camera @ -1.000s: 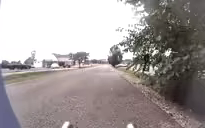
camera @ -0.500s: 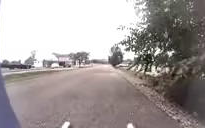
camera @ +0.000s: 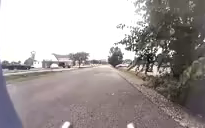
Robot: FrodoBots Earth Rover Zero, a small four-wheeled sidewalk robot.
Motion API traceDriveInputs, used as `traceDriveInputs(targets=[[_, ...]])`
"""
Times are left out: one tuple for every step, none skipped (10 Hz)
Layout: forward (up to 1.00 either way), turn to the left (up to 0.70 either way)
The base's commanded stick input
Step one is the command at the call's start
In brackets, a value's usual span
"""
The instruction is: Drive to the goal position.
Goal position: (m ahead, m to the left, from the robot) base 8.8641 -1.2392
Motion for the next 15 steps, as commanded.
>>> traceDriveInputs(targets=[[0.45, 0.0], [0.45, 0.0], [0.45, 0.0], [0.45, 0.0], [0.45, 0.0], [0.45, 0.0], [0.45, 0.0], [0.45, 0.0], [0.45, 0.0], [0.45, 0.0], [0.45, 0.0], [0.45, 0.0], [0.45, 0.0], [0.45, 0.0], [0.45, 0.0]])
